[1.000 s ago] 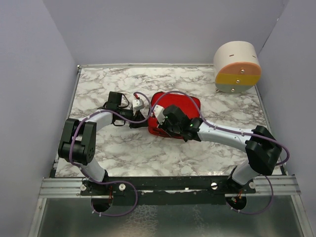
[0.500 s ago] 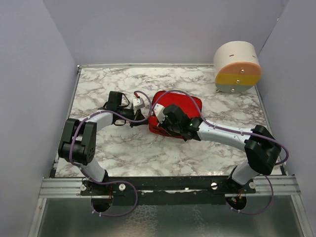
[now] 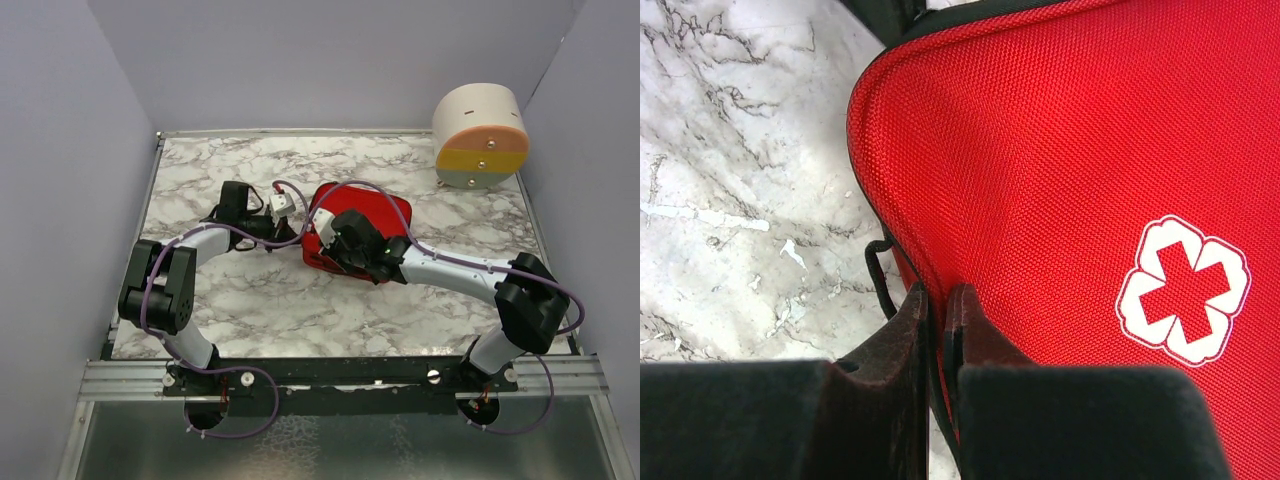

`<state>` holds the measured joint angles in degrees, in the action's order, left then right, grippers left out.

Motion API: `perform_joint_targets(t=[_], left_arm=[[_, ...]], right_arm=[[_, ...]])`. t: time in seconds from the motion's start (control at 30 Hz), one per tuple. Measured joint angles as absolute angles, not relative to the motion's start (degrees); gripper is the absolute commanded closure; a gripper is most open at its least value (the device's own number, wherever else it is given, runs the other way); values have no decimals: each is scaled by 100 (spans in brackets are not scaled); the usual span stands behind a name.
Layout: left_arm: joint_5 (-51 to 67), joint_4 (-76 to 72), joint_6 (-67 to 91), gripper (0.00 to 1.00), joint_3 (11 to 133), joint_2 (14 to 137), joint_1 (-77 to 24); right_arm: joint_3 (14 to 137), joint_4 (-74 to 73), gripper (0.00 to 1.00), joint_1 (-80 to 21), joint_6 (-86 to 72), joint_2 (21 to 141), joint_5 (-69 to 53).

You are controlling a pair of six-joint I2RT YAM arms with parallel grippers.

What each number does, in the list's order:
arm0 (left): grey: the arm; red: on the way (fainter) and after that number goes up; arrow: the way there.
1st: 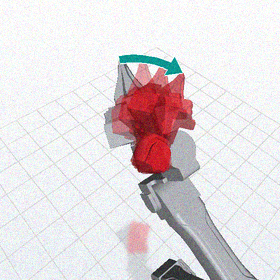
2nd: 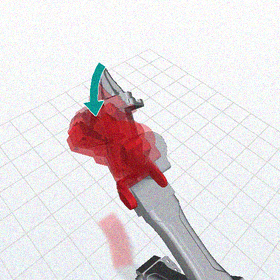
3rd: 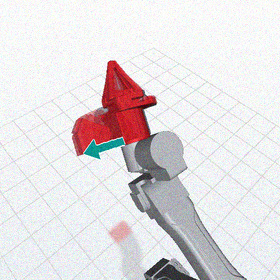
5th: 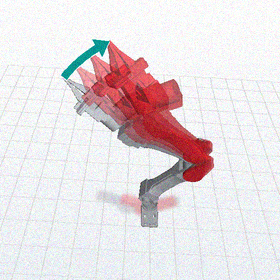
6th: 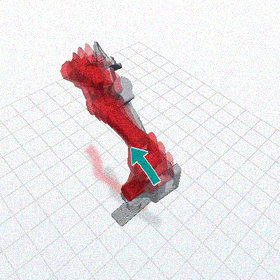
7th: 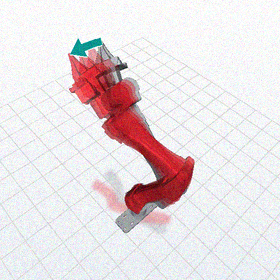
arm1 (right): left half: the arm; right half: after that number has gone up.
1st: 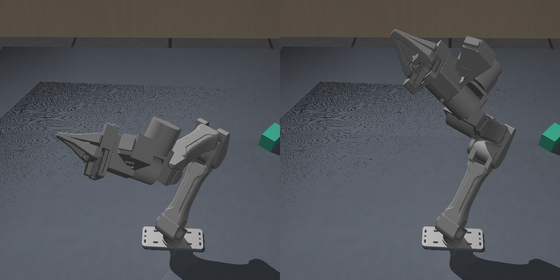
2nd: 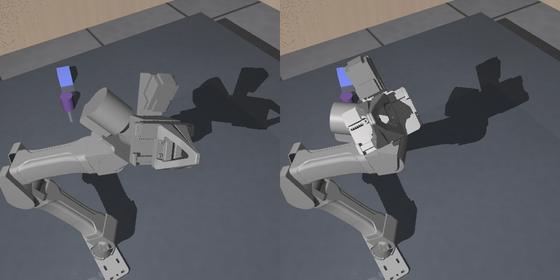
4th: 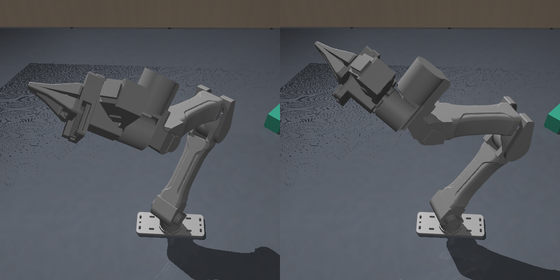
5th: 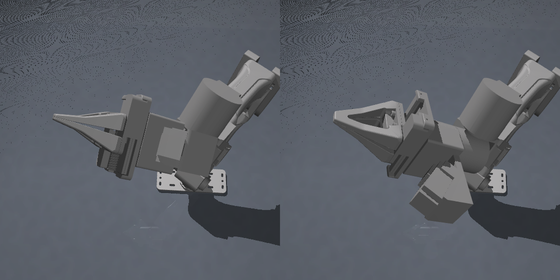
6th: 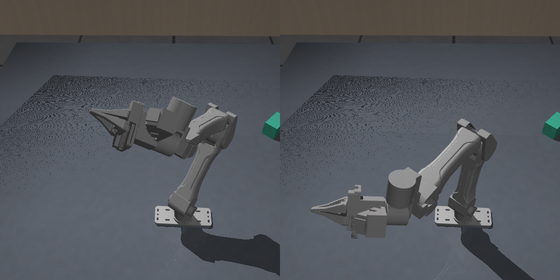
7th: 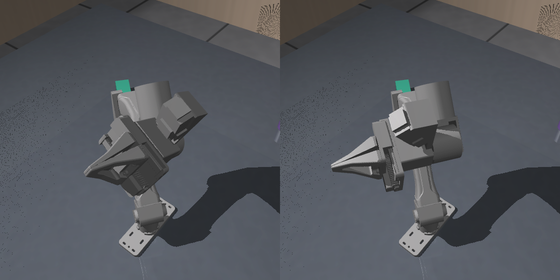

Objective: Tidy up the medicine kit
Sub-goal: Zip the medicine box at the center of the board.

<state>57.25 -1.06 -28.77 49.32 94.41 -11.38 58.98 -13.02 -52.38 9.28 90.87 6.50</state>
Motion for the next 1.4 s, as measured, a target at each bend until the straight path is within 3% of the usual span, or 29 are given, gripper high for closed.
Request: perform_joint_targets(t=[0.5,1.03,1.4], left_arm=[[5301,-80,-2655,100,6023,10197,-1151],[4801,-333,-2331,100,8506,12101,-1470],[5474,14,-2346,100,9977,13131,-1699]], right_arm=[[5902,-1216,99,-5201,1127,9087,537],[5964,-1372,99,-5201,1249,9102,475],[6117,-1758,99,-5107,1573,9102,727]])
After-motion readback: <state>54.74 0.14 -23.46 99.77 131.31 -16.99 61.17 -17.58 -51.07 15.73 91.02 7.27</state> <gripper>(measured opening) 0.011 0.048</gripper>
